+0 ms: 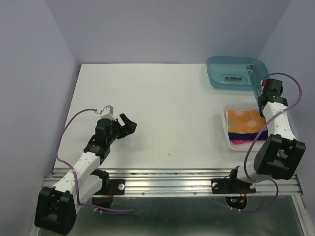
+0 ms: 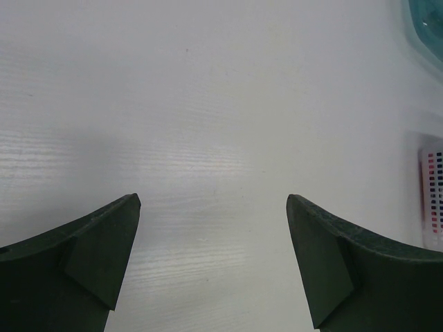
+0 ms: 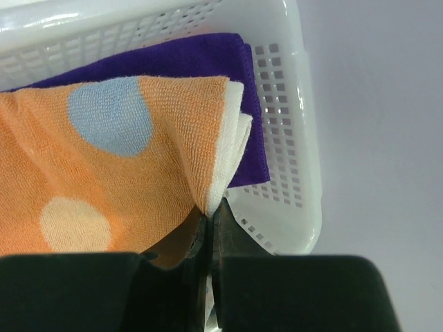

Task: Fold and stack the towels
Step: Neatly place the folded towel into the bin

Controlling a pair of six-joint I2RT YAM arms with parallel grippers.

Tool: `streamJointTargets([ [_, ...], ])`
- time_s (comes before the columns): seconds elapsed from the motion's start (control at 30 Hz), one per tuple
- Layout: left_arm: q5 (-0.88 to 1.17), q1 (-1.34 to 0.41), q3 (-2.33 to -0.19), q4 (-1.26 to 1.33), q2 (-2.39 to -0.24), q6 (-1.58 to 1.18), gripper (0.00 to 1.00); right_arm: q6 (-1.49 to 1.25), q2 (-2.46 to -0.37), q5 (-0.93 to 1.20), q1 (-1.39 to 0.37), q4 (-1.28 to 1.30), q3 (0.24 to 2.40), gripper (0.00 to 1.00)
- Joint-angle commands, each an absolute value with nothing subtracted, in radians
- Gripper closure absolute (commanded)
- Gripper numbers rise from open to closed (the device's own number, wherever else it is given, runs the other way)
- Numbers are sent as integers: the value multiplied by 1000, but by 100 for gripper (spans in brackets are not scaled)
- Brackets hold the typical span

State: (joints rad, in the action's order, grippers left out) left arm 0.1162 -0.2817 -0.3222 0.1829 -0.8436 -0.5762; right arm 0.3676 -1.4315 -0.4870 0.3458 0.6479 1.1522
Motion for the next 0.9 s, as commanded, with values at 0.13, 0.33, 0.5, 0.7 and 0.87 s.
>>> streamJointTargets([
  [0.13,120,-287,-331,219,-824,-555,1,400,-1457,-529,357,551,1218,89],
  [0.33,115,-287,-333,215,-824,-555,1,368,-1437,-557,357,568,1249,0],
  [0.5,101,-287,-334,207,-813,-555,1,249,-1367,-548,357,598,1314,0],
  [0.7,55,-287,-356,181,-769,-586,1,-156,-1223,-190,357,644,1309,0],
  [0.87,-43,-287,-414,127,-697,-617,1,-374,-965,120,357,394,994,0],
])
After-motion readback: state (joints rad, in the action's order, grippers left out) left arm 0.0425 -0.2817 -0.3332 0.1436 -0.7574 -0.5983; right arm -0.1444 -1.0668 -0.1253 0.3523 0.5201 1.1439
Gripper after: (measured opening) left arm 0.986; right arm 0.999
